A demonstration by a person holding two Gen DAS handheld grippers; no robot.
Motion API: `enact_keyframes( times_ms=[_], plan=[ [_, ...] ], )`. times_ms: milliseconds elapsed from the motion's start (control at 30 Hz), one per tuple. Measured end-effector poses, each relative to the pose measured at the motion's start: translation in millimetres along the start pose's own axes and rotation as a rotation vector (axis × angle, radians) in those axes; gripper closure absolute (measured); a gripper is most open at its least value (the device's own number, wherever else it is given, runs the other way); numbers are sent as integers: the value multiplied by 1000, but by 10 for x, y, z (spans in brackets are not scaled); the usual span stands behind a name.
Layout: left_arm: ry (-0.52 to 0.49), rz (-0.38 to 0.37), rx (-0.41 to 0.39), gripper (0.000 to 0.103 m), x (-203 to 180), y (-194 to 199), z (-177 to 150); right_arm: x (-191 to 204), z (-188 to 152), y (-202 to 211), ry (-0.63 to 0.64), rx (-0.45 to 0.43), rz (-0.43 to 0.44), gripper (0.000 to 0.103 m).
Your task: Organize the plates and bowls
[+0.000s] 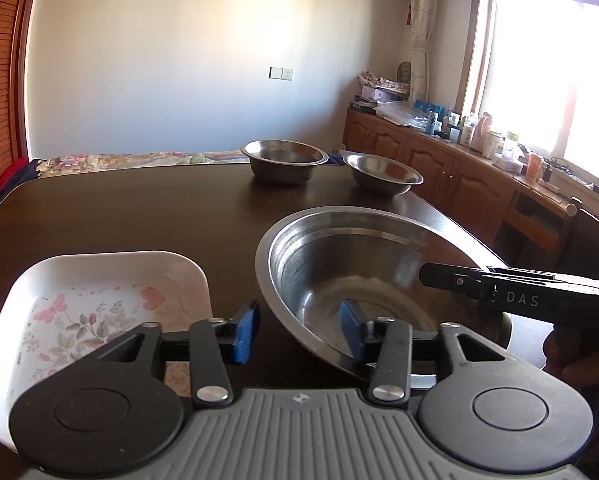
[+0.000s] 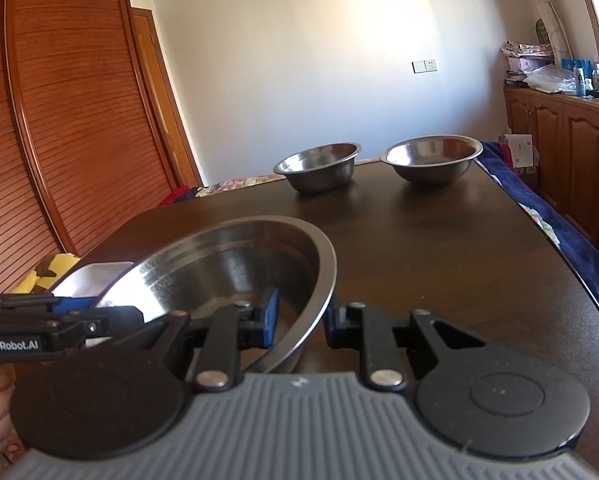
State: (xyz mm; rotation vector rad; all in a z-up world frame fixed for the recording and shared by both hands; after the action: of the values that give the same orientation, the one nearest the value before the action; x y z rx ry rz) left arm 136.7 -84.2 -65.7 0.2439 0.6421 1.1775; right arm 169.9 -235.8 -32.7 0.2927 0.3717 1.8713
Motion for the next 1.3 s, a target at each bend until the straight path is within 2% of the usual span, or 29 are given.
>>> enact_keyframes(
  times_ms=[200,467,533,733,967,1167,1300],
  plan=[
    [7,3,-13,35,12,43,47,-50,47,63,2,-15,-18,67],
    [-1,12,-52,28,51,121,260,-275,345,268,34,-76,-67,56],
    [-3,15,-59,27,69,112,335,-347,450,274,51,-86,-75,51],
    [-34,12,-95,27,30,64,672,-560,766,145,135,-92,-103,50],
    [-76,-1,-117,27,-101,-94,1074,-704,1011,-180,157,-69,-64,50],
    [-99,-5,-84,27,-162,-376,1264,-674,1124,-513,181,-25,-22,50],
    [-92,-6,-35,33,-102,-633,1348,-709,1157,-809,189,26,-3,50]
  ],
)
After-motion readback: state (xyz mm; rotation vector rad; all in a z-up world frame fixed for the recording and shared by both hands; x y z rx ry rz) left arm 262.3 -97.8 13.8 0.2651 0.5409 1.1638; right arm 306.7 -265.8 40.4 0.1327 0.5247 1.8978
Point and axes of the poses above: each gripper's, at about its wrist camera, not at the fingertips, and y roughly against the way its jaws point, x to its left, z to its top, the point moved 9 cm from there along -y, roughly the way its jaws point, and after that the axes turned 14 degrees about y, right-handed, at the moved point
